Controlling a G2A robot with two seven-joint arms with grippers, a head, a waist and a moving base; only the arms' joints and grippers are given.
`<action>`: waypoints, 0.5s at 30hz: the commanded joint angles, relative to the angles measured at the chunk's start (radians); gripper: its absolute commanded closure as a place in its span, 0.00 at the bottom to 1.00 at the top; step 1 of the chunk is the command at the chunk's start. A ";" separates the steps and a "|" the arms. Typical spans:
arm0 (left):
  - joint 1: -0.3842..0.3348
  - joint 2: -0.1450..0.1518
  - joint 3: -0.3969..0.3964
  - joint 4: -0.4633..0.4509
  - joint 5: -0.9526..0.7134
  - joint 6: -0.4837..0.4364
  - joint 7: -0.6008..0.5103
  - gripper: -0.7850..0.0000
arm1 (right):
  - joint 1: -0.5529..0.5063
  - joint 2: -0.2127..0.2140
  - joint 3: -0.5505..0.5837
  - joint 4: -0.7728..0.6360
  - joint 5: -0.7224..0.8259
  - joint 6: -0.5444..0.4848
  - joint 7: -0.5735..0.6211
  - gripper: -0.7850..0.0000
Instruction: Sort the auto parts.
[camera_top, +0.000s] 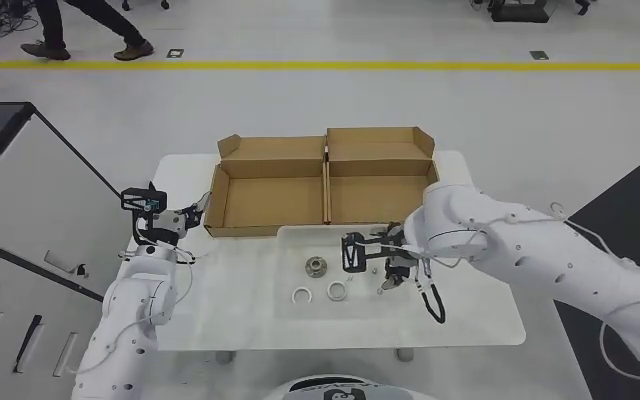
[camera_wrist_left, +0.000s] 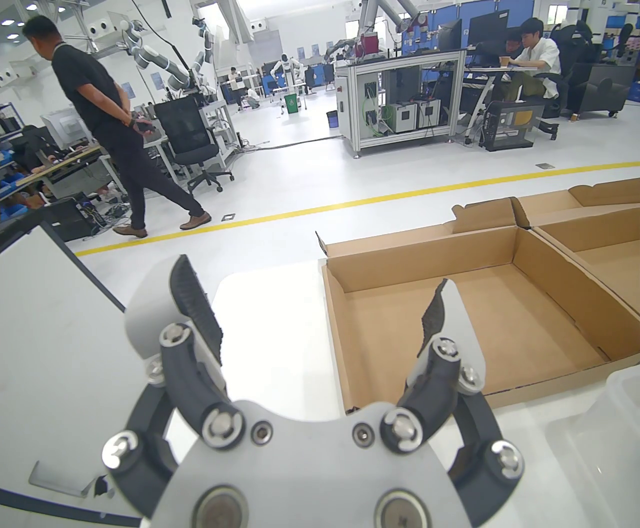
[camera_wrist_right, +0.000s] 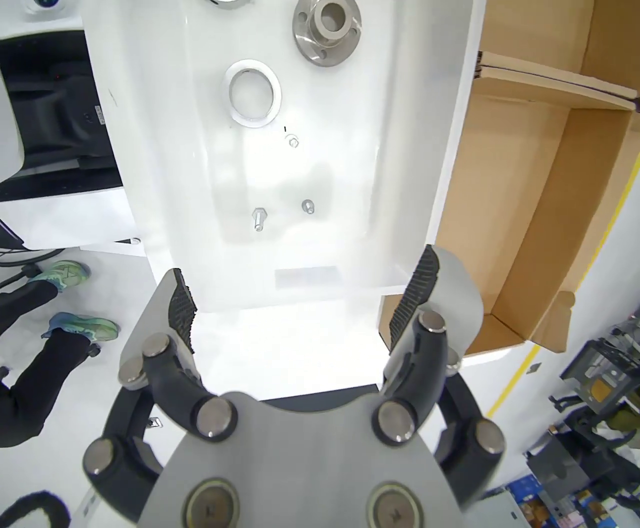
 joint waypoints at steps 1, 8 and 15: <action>0.000 0.000 0.000 0.000 0.000 0.000 0.000 0.00 | 0.004 -0.007 -0.021 0.013 -0.005 -0.012 -0.012 0.00; 0.000 0.000 0.000 0.000 0.000 0.000 0.000 0.00 | 0.031 -0.036 -0.100 0.050 -0.055 -0.043 -0.043 0.00; 0.000 0.000 0.000 0.000 0.000 0.000 0.000 0.00 | 0.056 -0.064 -0.154 0.090 -0.071 -0.058 -0.058 0.00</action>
